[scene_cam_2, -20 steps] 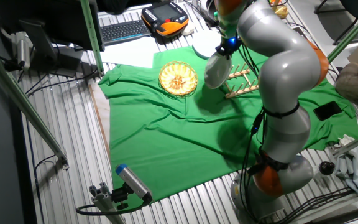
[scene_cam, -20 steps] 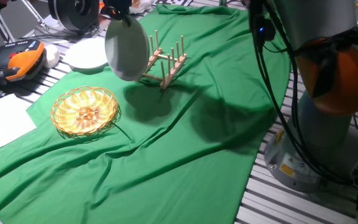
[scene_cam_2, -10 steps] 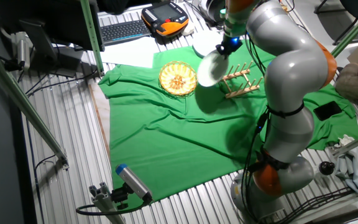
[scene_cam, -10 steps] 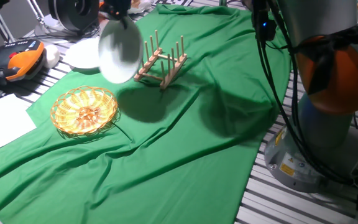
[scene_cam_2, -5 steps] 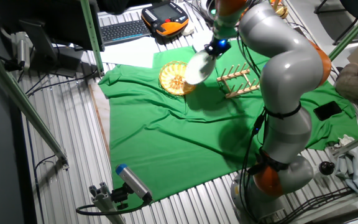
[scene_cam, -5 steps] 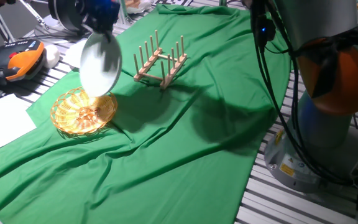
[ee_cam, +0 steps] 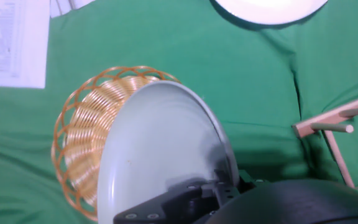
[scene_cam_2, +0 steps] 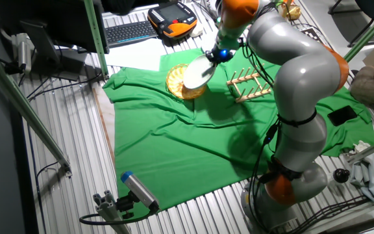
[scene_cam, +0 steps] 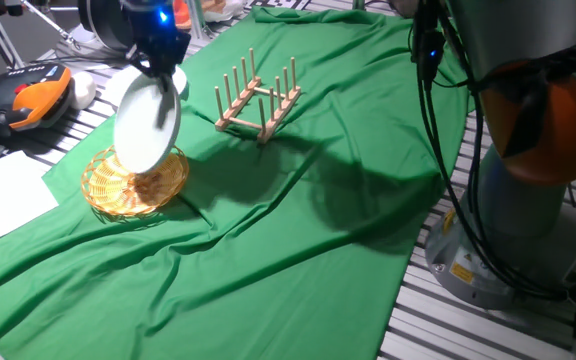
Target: Take the dish off the dish rack
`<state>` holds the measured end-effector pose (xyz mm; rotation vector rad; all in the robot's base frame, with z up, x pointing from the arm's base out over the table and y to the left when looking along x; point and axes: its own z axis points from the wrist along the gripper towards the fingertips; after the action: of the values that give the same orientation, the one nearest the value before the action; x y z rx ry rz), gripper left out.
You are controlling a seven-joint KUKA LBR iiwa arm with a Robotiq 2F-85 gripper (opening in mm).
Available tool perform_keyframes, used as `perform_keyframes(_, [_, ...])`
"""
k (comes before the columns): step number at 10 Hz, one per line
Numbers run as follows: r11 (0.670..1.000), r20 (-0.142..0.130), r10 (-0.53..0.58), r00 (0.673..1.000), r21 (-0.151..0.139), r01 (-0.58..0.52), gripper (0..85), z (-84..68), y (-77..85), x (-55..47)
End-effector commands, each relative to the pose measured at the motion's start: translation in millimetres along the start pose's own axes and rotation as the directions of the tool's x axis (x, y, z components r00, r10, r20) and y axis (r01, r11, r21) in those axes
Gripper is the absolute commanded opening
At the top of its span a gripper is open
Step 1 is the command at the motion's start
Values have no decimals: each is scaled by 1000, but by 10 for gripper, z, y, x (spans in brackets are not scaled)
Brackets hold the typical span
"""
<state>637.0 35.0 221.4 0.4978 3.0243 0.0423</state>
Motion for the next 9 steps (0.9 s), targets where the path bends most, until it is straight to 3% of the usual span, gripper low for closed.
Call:
perform_keyframes(1, [1000,15,-5,1000,18,4,0,42,3,-11])
perform_keyframes(3, [1000,19,-6,1000,19,6,0,89,13,-7])
perform_keyframes(7, [1000,65,15,998,-1,-15,0,359,89,103])
perform_keyframes(9, [1000,66,17,998,-18,-16,0,389,91,110])
